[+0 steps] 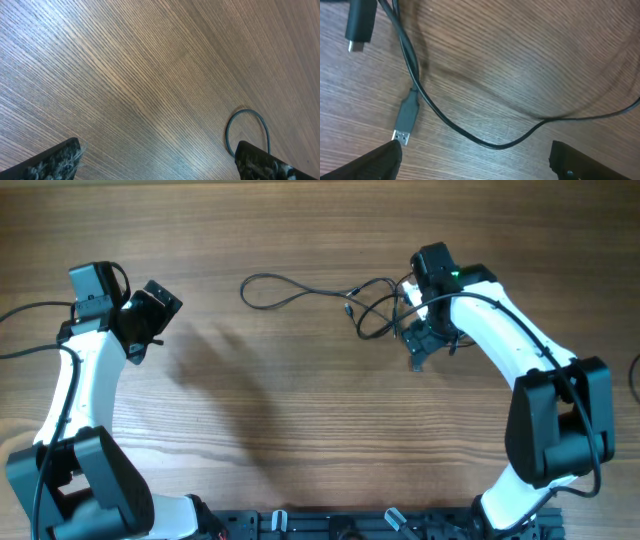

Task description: Untangle cables

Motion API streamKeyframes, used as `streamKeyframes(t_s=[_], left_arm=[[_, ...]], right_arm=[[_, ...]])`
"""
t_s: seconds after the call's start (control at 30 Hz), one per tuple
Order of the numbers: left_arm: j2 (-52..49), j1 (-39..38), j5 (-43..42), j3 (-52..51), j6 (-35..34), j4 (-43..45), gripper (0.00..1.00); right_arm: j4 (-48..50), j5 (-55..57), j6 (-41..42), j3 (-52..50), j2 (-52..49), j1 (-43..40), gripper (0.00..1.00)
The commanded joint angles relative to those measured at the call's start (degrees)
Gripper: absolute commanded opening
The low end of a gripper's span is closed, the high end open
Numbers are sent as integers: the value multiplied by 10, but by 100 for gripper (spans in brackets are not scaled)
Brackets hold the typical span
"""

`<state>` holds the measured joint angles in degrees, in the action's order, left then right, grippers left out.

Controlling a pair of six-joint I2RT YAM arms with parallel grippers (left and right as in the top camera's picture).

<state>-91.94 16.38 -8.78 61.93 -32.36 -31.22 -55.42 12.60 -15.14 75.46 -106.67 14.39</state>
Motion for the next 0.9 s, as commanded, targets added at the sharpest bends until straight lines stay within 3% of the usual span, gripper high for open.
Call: streamKeyframes(t_s=[0.0, 0.03, 0.07, 0.17, 0.3, 0.33, 0.47, 0.5, 0.53, 0.6, 0.7, 0.87], left_arm=[[-1, -1, 5, -1, 5, 2, 100], [-1, -1, 5, -1, 5, 2, 100], [-1, -1, 5, -1, 5, 2, 100], [-1, -1, 5, -1, 5, 2, 100], [-1, -1, 5, -1, 5, 2, 100], [-1, -1, 5, -1, 5, 2, 100], [-1, -1, 5, -1, 5, 2, 100], [-1, -1, 5, -1, 5, 2, 100], [-1, -1, 5, -1, 5, 2, 100], [-1, -1, 5, -1, 5, 2, 100], [-1, -1, 5, -1, 5, 2, 100], [-1, -1, 5, -1, 5, 2, 100]], right_arm=[[17, -16, -29, -1, -14, -20, 88], [31, -28, -29, -1, -17, -30, 79], [35, -50, -29, -1, -18, -37, 77], [37, -110, -29, -2, -19, -53, 77], [49, -109, -29, -21, -19, -65, 73], [59, -118, -28, -35, -19, -66, 68], [111, -138, -28, -113, -19, -66, 68], [110, -137, -28, -123, -19, -66, 63], [111, -138, -26, -127, -19, -66, 49], [121, -138, 34, -126, -18, -66, 4], [118, -139, 127, -120, -16, -66, 5], [65, -149, 140, -81, 53, -66, 4]])
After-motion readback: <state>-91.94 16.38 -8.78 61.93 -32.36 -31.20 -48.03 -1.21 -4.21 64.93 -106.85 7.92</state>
